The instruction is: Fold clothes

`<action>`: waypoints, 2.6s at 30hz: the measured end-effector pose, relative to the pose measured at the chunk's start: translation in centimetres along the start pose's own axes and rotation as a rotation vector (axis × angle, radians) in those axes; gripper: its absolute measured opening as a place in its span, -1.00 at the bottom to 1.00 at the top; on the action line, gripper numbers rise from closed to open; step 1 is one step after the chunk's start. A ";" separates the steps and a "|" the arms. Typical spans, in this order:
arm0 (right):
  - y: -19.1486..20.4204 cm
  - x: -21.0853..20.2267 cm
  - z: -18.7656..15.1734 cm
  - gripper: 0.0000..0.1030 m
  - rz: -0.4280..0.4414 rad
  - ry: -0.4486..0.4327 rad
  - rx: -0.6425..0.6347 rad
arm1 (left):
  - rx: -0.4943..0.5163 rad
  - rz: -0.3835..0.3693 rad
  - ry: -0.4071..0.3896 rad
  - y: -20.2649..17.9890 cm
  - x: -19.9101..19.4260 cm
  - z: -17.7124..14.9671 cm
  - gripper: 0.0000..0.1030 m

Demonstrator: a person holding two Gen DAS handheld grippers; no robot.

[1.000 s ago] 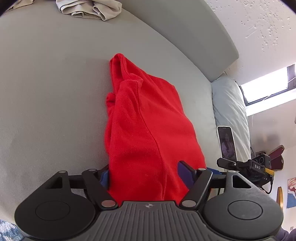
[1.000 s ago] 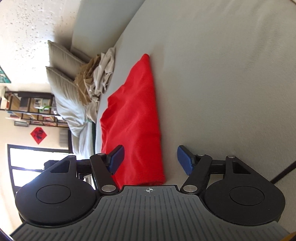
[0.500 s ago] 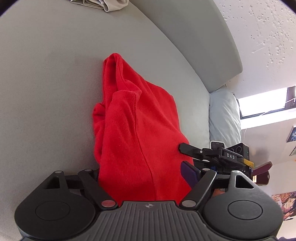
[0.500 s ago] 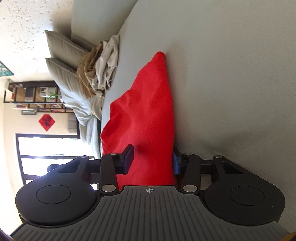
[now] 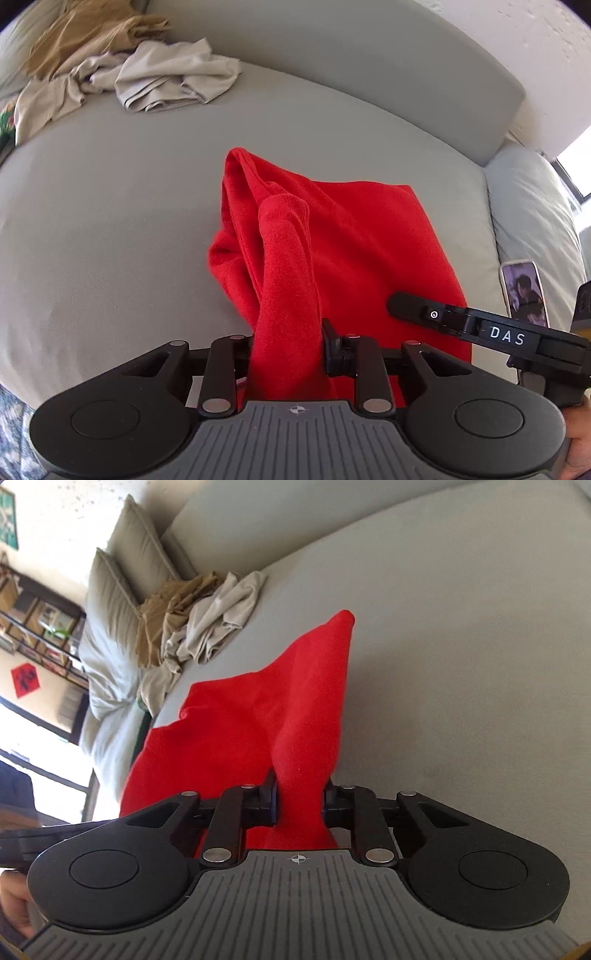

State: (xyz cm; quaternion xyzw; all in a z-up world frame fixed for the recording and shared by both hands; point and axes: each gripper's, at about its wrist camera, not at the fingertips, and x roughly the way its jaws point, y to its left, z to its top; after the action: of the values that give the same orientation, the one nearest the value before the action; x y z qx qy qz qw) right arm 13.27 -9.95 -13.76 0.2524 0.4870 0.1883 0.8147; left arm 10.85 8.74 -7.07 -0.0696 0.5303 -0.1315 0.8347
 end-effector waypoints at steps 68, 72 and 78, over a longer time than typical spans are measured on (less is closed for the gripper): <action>-21.0 -39.9 -14.6 0.32 -0.372 -0.451 0.403 | 0.680 -0.202 -0.109 -41.2 -0.3 -11.4 0.19; -19.3 -41.3 -14.9 0.33 -0.340 -0.462 0.452 | 0.671 -0.216 -0.146 -40.7 -2.9 -11.5 0.29; -15.8 -44.1 -15.2 0.33 -0.332 -0.546 0.448 | 0.621 -0.273 -0.189 -39.2 -7.3 -10.4 0.36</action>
State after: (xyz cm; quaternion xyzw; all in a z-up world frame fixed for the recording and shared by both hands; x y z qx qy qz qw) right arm -19.28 -43.56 1.56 0.3825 0.3155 -0.1312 0.8584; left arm -7.19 -26.31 4.78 0.1055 0.3710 -0.3899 0.8362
